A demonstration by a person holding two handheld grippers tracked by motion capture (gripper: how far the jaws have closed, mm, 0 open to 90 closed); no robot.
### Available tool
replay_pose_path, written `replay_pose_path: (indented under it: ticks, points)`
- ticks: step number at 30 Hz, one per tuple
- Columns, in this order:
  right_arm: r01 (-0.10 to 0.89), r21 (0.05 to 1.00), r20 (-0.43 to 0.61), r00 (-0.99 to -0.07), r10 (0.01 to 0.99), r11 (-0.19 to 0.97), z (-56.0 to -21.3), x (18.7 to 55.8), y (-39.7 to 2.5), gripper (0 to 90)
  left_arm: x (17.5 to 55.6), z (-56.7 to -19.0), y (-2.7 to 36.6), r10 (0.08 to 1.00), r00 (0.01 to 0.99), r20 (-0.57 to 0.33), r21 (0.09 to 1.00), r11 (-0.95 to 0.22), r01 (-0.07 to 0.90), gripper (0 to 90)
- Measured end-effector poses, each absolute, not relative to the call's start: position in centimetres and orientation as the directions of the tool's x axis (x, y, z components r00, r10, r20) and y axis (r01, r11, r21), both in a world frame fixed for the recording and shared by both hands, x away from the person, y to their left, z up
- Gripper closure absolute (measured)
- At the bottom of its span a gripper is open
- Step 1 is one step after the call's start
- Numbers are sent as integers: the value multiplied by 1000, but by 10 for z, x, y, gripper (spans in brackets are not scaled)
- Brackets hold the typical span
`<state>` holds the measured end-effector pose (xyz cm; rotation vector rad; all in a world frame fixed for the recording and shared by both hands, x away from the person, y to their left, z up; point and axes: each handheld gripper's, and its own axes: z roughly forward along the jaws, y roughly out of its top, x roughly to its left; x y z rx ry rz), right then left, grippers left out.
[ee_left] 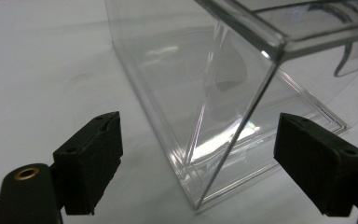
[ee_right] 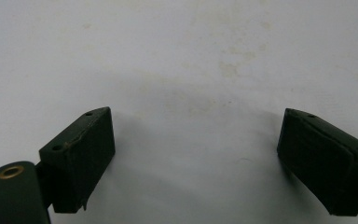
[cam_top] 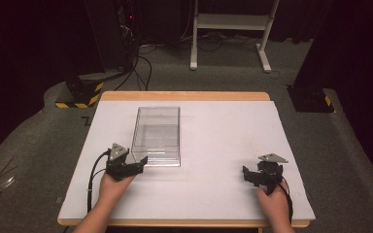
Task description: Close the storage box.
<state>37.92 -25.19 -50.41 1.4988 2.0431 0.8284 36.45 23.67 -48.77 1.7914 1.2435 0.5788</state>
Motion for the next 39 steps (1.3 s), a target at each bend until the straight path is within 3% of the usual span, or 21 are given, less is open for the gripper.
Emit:
replay_pose_path:
  ticks: [18, 32, 39]
  points:
    - [671, 707, -22, -292, 956, 221, -504, 379, -252, 110, 334, -495, 276, 910, 400, -105, 829, -142, 541, 175]
    - [672, 707, -21, -291, 956, 220, -504, 379, -252, 110, 330, -507, 317, 954, 299, 20, 752, -211, 625, 159]
    - [672, 707, -21, -291, 957, 219, -504, 379, -252, 110, 333, -509, 316, 953, 302, 16, 734, -217, 644, 160]
